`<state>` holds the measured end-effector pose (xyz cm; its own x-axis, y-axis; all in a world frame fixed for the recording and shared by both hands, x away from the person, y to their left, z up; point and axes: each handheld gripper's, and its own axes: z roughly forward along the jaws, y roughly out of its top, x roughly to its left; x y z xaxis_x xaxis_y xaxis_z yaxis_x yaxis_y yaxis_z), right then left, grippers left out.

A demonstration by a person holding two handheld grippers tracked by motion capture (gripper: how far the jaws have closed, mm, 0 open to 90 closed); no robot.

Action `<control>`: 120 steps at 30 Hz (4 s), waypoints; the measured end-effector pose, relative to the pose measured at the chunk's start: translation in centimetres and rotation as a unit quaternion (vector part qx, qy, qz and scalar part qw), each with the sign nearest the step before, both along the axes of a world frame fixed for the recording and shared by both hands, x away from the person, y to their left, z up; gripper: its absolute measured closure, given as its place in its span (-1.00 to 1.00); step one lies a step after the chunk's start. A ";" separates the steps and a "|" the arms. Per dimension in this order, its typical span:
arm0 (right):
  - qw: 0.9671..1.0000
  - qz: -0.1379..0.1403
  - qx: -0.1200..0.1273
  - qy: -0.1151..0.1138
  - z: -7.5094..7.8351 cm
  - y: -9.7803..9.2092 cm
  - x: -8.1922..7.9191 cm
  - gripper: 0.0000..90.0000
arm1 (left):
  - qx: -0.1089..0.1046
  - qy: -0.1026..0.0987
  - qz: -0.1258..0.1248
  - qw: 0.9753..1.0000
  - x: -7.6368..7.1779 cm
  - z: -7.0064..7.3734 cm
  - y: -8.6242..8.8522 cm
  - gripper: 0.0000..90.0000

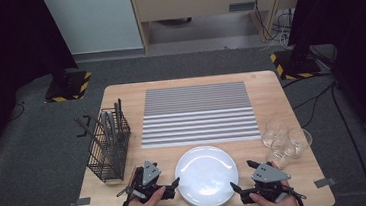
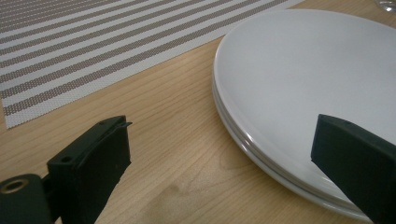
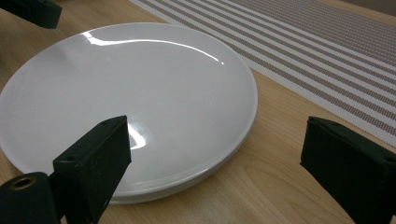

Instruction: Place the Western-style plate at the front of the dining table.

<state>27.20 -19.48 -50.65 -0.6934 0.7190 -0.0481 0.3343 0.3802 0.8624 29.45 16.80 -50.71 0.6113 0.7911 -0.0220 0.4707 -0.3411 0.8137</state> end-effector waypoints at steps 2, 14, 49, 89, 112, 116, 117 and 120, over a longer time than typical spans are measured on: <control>1.000 -0.003 0.002 0.004 0.0 -0.2 0.1 -0.80 | 0.000 0.000 0.000 1.000 0.0 0.0 0.0 -0.90; 1.000 -0.008 0.003 0.011 -0.2 -1.0 0.3 -0.74 | 0.007 0.004 0.001 1.000 0.1 0.0 0.4 -0.88; 0.999 0.009 -0.033 0.036 -1.3 -0.9 0.4 -0.79 | 0.040 0.027 0.001 0.999 0.1 -0.9 0.1 -0.87; 0.997 0.044 -0.019 0.065 -1.6 0.9 0.4 -0.99 | 0.029 0.034 -0.030 0.999 -0.5 -0.8 -1.2 -0.91; 0.997 0.038 -0.011 0.069 -1.9 1.2 1.4 -0.99 | 0.026 0.039 -0.043 0.998 -0.8 -1.0 -2.4 -0.91; 0.997 0.039 -0.009 0.069 -2.0 1.3 1.6 -0.99 | 0.028 0.038 -0.046 0.998 -0.8 -1.1 -2.6 -0.91; 0.997 0.039 -0.009 0.068 -2.0 1.3 1.6 -0.99 | 0.027 0.037 -0.046 0.998 -0.8 -1.1 -2.7 -0.91; 0.997 0.039 -0.012 0.068 -2.0 1.3 1.6 -0.99 | 0.028 0.036 -0.046 0.998 -0.7 -1.1 -2.8 -0.92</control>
<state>28.84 -18.14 -52.64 -0.7484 0.6623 0.0348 0.4169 0.4289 0.8014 28.75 14.04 -51.84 0.6794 0.7333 -0.0261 0.4918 -0.4287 0.7579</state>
